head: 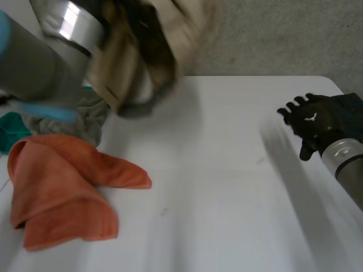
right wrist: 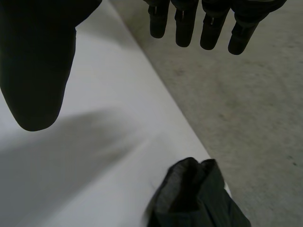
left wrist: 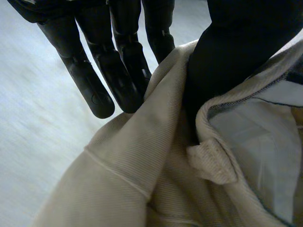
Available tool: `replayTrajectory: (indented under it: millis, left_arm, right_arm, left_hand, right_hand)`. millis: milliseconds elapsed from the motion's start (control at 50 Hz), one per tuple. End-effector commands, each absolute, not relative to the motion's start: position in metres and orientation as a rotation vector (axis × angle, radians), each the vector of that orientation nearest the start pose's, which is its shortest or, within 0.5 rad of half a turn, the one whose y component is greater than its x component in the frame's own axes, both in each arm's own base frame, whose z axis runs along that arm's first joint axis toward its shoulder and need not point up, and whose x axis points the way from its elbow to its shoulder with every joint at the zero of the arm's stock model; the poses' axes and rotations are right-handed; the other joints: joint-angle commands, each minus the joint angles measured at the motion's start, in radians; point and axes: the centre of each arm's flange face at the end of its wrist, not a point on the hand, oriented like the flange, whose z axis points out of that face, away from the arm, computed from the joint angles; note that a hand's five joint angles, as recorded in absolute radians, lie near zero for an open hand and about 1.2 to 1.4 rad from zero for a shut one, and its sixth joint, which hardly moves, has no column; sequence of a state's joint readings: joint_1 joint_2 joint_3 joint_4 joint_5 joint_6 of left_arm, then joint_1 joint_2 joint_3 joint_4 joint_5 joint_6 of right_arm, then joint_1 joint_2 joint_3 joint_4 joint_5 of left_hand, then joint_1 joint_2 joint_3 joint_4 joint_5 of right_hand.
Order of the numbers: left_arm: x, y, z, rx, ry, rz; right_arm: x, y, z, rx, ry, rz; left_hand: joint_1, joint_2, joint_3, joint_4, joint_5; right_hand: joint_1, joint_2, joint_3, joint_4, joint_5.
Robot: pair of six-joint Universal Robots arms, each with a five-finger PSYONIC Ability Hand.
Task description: Fold the laundry.
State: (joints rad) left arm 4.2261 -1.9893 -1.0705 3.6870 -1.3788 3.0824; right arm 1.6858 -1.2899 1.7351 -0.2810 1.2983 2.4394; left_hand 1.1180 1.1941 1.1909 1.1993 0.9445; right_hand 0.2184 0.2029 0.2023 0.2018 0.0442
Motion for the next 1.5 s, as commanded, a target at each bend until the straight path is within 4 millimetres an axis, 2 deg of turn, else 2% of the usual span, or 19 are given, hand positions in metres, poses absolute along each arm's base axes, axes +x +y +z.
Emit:
replayTrajectory:
  millis: [20, 60, 140, 260, 400, 480, 640, 740, 860, 960, 980, 1100, 1180, 1240, 1340, 1420, 1440, 1480, 1500]
  left_arm:
    - [-0.404, -0.278, 0.250, -0.677, -1.386, 1.948]
    - [-0.410, -0.270, 0.214, -0.726, -1.481, 1.860]
    - [-0.409, -0.253, 0.181, -0.812, -1.588, 1.745]
    - [-0.392, -0.255, 0.225, -0.832, -1.524, 1.879]
    - [-0.327, -0.274, 0.281, -0.883, -1.587, 2.194]
    - [-0.301, -0.264, 0.274, -1.033, -1.723, 2.236]
    - [-0.242, -0.259, 0.207, -1.496, -2.100, 2.140]
    - [-0.197, -0.284, 0.181, -1.691, -2.276, 2.128]
    - [-0.176, -0.313, 0.151, -1.715, -2.368, 2.123]
    - [-0.176, -0.328, 0.140, -1.711, -2.329, 2.132]
    - [-0.176, -0.330, 0.142, -1.709, -2.318, 2.149]
    - [-0.179, -0.350, 0.184, -1.540, -2.195, 2.455]
    - [-0.170, -0.386, 0.258, -1.081, -1.922, 2.909]
    - [-0.150, -0.415, 0.283, -0.889, -1.862, 3.092]
    - [-0.093, -0.473, 0.282, -0.664, -2.093, 3.220]
    - [-0.101, -0.482, 0.254, -0.837, -2.232, 3.039]
    - [-0.106, -0.482, 0.246, -0.884, -2.245, 2.986]
    - [-0.117, -0.480, 0.230, -0.982, -2.250, 2.884]
    - [-0.126, -0.477, 0.221, -1.038, -2.231, 2.830]
  right_arm:
    - [0.174, -0.322, 0.217, -1.030, 2.213, -2.206]
    - [0.170, -0.325, 0.221, -0.971, 2.214, -2.214]
    - [0.171, -0.325, 0.223, -0.937, 2.207, -2.200]
    - [0.176, -0.319, 0.217, -0.980, 2.207, -2.148]
    - [0.202, -0.301, 0.211, -1.077, 2.167, -2.040]
    - [0.219, -0.296, 0.209, -1.140, 2.120, -2.014]
    - [0.239, -0.289, 0.194, -1.327, 2.122, -1.917]
    - [0.248, -0.283, 0.193, -1.396, 2.088, -1.906]
    - [0.248, -0.281, 0.188, -1.400, 2.097, -1.886]
    - [0.247, -0.281, 0.186, -1.397, 2.110, -1.876]
    - [0.246, -0.281, 0.185, -1.396, 2.113, -1.875]
    - [0.244, -0.282, 0.185, -1.390, 2.121, -1.882]
    - [0.244, -0.283, 0.186, -1.385, 2.126, -1.888]
    - [0.243, -0.282, 0.186, -1.384, 2.132, -1.885]
    - [0.242, -0.279, 0.181, -1.385, 2.144, -1.864]
    - [0.242, -0.278, 0.180, -1.387, 2.148, -1.852]
    - [0.242, -0.278, 0.179, -1.386, 2.150, -1.851]
    - [0.242, -0.277, 0.179, -1.386, 2.151, -1.849]
    - [0.242, -0.277, 0.179, -1.387, 2.153, -1.847]
  left_hand:
    - [0.278, 0.202, 0.205, 0.197, 0.277]
    - [-0.036, -0.112, -0.109, -0.117, -0.037]
    - [-0.898, -0.974, -0.970, -0.979, -0.899]
    - [-0.893, -0.969, -0.966, -0.974, -0.894]
    - [-0.893, -0.969, -0.966, -0.974, -0.894]
    - [-0.890, -0.966, -0.963, -0.971, -0.891]
    - [-0.890, -0.966, -0.963, -0.971, -0.891]
    - [-0.884, -0.960, -0.957, -0.965, -0.885]
    - [-0.808, -0.884, -0.881, -0.889, -0.809]
    - [0.275, 0.199, 0.202, 0.194, 0.274]
    - [0.278, 0.202, 0.205, 0.197, 0.277]
    - [0.278, 0.202, 0.205, 0.197, 0.277]
    - [0.278, 0.202, 0.205, 0.197, 0.277]
    - [0.278, 0.202, 0.205, 0.197, 0.277]
    - [0.278, 0.202, 0.205, 0.197, 0.277]
    - [0.278, 0.202, 0.205, 0.197, 0.277]
    - [0.133, 0.057, 0.060, 0.052, 0.132]
    - [-0.791, -0.867, -0.863, -0.872, -0.792]
    - [-0.863, -0.939, -0.936, -0.944, -0.864]
  right_hand:
    - [-0.044, -0.028, -0.028, -0.027, -0.044]
    - [-0.044, -0.028, -0.028, -0.027, -0.044]
    - [-0.044, -0.028, -0.028, -0.027, -0.044]
    - [-0.044, -0.028, -0.028, -0.027, -0.044]
    - [-0.044, -0.028, -0.028, -0.027, -0.044]
    - [-0.044, -0.028, -0.028, -0.027, -0.044]
    - [-0.044, -0.028, -0.028, -0.027, -0.044]
    - [-0.044, -0.028, -0.028, -0.027, -0.044]
    - [-0.044, -0.028, -0.028, -0.027, -0.044]
    - [-0.044, -0.028, -0.028, -0.027, -0.044]
    - [-0.044, -0.028, -0.028, -0.027, -0.044]
    - [-0.044, -0.028, -0.028, -0.027, -0.044]
    - [-0.044, -0.028, -0.028, -0.027, -0.044]
    - [-0.044, -0.028, -0.028, -0.027, -0.044]
    - [-0.044, -0.028, -0.028, -0.027, -0.044]
    - [-0.044, -0.028, -0.028, -0.027, -0.044]
    - [-0.044, -0.028, -0.028, -0.027, -0.044]
    - [-0.044, -0.028, -0.028, -0.027, -0.044]
    - [-0.044, -0.028, -0.028, -0.027, -0.044]
